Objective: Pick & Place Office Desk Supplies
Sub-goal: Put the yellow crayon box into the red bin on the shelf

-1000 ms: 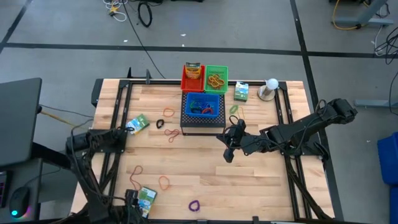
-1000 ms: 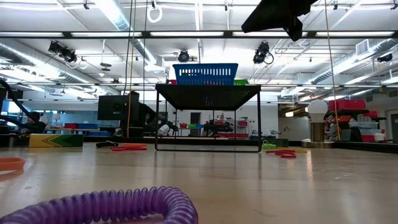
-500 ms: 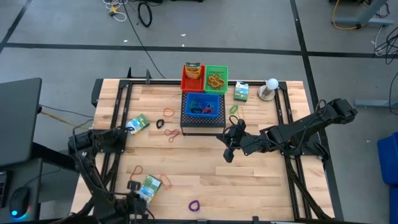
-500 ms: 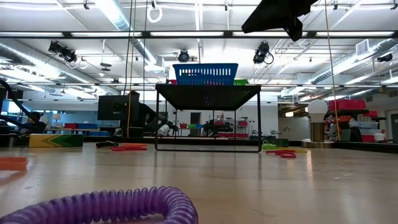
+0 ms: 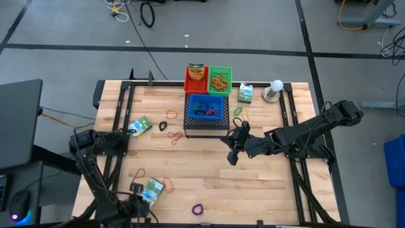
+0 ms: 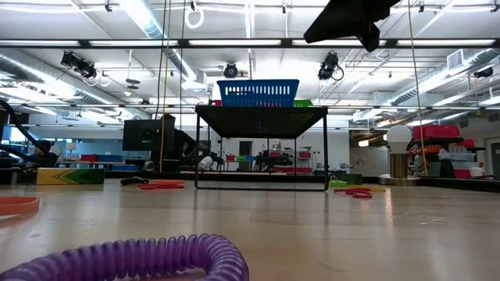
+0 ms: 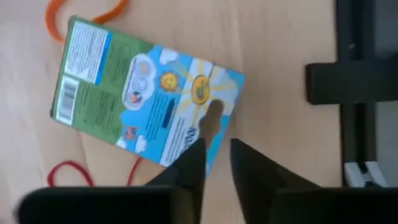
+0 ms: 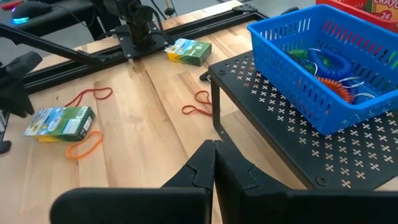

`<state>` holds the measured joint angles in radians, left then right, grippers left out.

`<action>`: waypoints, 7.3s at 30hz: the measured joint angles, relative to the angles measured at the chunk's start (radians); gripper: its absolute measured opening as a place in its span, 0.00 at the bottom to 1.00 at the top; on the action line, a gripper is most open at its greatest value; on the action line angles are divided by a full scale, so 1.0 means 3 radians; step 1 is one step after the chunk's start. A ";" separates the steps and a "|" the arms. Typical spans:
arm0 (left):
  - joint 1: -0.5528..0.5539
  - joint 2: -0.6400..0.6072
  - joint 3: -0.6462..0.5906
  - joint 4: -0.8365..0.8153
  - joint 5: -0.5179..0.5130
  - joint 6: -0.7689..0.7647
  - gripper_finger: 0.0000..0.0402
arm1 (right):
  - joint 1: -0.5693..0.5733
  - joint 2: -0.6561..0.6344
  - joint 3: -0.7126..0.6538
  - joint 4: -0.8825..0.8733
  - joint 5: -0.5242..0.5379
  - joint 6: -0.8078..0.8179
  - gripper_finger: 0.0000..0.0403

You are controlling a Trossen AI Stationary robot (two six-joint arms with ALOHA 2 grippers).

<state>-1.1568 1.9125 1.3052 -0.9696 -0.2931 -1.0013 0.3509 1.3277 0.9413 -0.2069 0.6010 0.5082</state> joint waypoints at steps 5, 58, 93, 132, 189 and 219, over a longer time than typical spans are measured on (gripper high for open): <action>-0.0009 0.0000 0.0000 0.0065 -0.0200 -0.0061 0.41 | -0.0007 0.0000 0.0000 0.0000 -0.0009 -0.0002 0.03; 0.1028 -0.1552 0.0795 -0.1609 -0.1011 0.0476 0.01 | -0.0005 0.0000 0.0000 0.0000 -0.0066 -0.0179 0.03; 0.3339 -0.0825 -0.0202 0.0480 0.1971 0.3115 0.01 | -0.0004 0.0000 0.0001 0.0076 -0.0069 -0.0230 0.03; 0.3400 -0.0715 -0.0201 0.0682 0.1906 0.2770 0.49 | -0.0005 0.0000 0.0001 0.0072 -0.0067 -0.0280 0.03; 0.3735 -0.1711 0.0712 -0.0547 0.1029 0.3034 0.04 | -0.0007 -0.0003 0.0003 0.0012 -0.0146 -0.0319 0.03; 0.5375 -0.0445 0.2382 -0.0591 0.0378 0.5265 0.04 | -0.0842 -0.0037 0.0389 0.0273 -0.0561 -0.0478 0.03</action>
<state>0.4557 1.7792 2.0197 -1.1470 -0.1797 0.5781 0.0983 1.3167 1.0581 -0.1249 0.4327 0.3648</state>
